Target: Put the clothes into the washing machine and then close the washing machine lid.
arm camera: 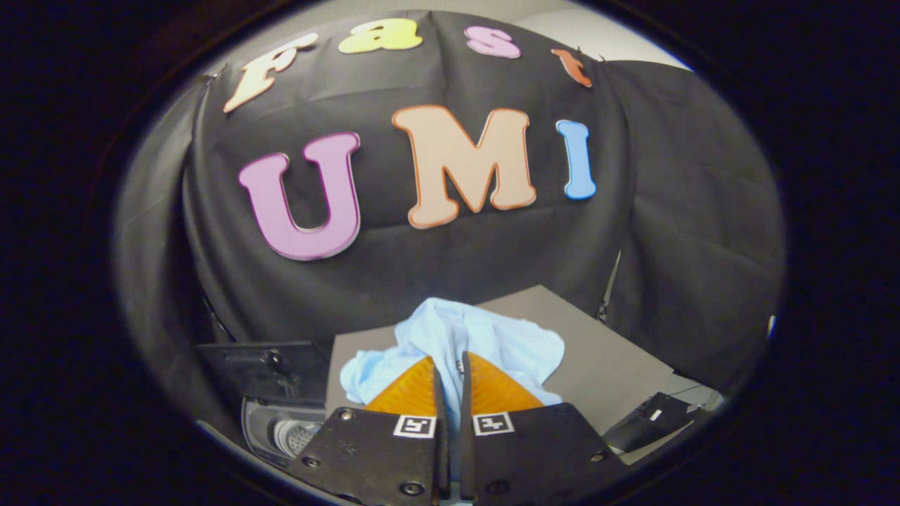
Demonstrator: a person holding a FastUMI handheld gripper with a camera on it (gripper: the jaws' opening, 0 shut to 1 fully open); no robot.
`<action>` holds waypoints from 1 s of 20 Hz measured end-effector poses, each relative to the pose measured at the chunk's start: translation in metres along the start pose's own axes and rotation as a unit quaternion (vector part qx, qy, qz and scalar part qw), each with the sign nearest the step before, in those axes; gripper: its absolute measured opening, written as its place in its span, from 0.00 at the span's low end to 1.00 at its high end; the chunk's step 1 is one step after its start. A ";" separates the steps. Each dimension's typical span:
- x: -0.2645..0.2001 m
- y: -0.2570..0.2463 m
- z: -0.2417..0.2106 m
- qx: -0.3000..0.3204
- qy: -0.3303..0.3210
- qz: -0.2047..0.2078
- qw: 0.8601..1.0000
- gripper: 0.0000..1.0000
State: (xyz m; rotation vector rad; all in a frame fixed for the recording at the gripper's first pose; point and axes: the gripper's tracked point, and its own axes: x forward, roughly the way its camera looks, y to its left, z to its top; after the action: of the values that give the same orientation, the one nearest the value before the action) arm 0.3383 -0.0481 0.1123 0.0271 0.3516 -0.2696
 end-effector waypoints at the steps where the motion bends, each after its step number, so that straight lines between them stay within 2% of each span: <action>1: -0.011 0.011 0.006 0.000 -0.014 0.008 1.000 0.05; 8: -0.041 0.087 0.011 -0.037 -0.030 0.058 0.997 0.05; 10: -0.046 0.113 0.011 -0.028 -0.037 0.075 0.996 0.05; 14: -0.049 0.172 -0.004 -0.013 -0.030 0.121 0.992 0.05; 18: -0.048 0.233 -0.033 -0.031 -0.005 0.169 0.985 0.05; 20: -0.044 0.256 -0.047 -0.051 0.002 0.181 0.982 0.05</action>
State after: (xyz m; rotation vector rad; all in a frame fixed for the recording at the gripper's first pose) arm 0.3505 0.2138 0.0778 -0.0093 0.3565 0.1082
